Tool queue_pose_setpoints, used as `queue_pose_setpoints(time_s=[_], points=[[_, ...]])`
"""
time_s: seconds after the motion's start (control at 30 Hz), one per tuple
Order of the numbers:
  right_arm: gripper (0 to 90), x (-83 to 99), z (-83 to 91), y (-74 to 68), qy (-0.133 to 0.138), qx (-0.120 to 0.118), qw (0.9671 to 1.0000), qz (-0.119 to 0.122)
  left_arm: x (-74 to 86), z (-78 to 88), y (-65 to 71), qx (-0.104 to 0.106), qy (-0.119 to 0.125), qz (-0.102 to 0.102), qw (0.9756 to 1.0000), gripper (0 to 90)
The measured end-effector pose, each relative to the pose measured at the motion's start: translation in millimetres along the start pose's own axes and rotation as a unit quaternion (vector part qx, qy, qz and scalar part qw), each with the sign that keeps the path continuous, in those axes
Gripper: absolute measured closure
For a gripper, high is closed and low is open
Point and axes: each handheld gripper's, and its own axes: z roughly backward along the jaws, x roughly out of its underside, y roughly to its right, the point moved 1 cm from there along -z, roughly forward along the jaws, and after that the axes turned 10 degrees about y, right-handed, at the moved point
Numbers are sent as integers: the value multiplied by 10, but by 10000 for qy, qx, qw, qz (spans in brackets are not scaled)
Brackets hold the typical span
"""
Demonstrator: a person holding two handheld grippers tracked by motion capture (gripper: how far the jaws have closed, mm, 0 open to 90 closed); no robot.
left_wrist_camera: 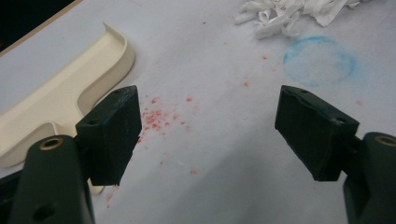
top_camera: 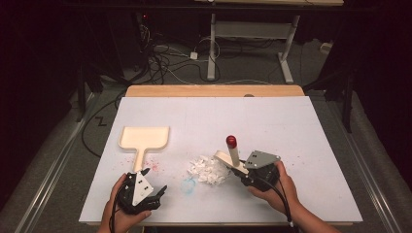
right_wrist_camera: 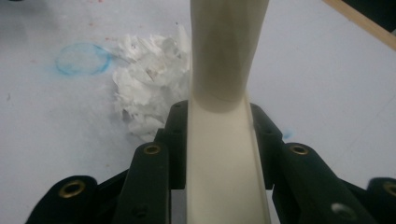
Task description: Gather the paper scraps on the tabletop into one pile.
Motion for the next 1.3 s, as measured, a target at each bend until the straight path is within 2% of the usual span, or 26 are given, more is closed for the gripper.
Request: queue_pose_setpoints(time_s=[0.07,0.13,0.23,0.47,0.67,0.8,0.93,1.07,1.17,1.3], points=[[678,-21,6,-6,59,-101,9999,-33,7,8,-7,-7,10,25,10000,217],[677,-29,20,8,65,-48,10000,-15,10,16,-10,-12,17,30,10000,216],[678,-25,89,88,113,-8,9999,-127,8,24,-10,-30,18,25,10000,216],[677,1,482,399,343,145,9988,-323,6,13,1,-11,-16,27,10000,216],[676,139,825,611,169,83,9987,-474,5,5,11,9,-29,24,10000,216],[677,227,1030,664,-61,-156,9986,-510,3,0,16,8,-48,24,10000,216],[677,301,1171,706,-278,-536,9961,-640,-2,-7,22,11,-58,21,10000,216],[677,385,1199,778,-595,-906,9913,-750,-6,-12,29,33,-68,8,10000,216],[677,423,1148,863,-696,-1128,9872,-882,-1,-27,40,85,-118,61,9999,216],[677,431,987,1012,-894,-1053,9859,-949,2,-56,57,138,-188,19,9997,216]])
